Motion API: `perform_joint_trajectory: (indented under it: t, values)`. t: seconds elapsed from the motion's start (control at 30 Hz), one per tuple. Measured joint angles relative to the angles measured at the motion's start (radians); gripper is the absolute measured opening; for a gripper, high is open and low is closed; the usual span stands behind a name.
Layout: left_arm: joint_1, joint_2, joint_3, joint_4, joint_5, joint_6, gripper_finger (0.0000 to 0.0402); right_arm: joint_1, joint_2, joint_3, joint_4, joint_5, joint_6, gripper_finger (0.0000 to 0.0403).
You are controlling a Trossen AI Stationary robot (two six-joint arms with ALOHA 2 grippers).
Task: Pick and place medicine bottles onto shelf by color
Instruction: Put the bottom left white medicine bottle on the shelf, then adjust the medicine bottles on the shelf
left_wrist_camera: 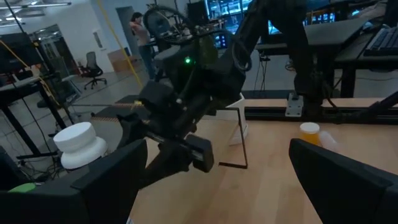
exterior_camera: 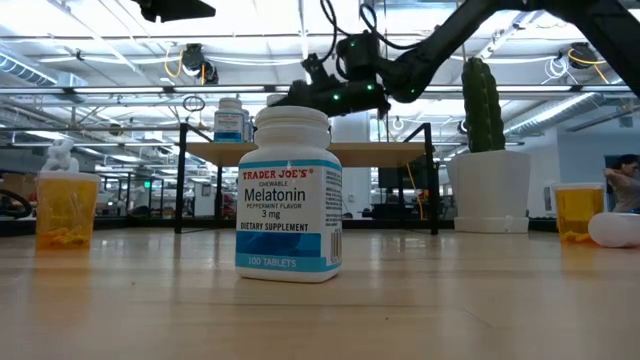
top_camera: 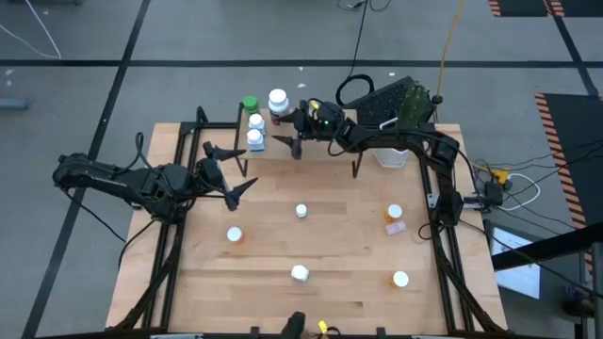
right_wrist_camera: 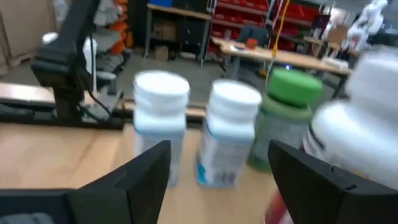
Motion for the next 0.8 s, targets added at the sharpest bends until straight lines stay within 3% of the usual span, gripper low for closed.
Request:
perform_joint_trajectory:
  t: [0.37, 0.6, 0.8]
  values:
    - [0.0, 0.0, 0.0, -0.007, 0.0, 0.0, 0.0395, -0.063, 0.001, -0.001, -0.078, -0.001, 0.016, 0.0256]
    - [0.0, 0.0, 0.0, -0.007, 0.0, 0.008, 0.0395, -0.035, 0.0, -0.001, -0.068, -0.026, 0.015, 0.0255]
    - [0.03, 0.0, 0.0, -0.007, -0.001, 0.007, 0.0394, 0.028, 0.001, 0.029, -0.056, 0.11, -0.048, 0.0216]
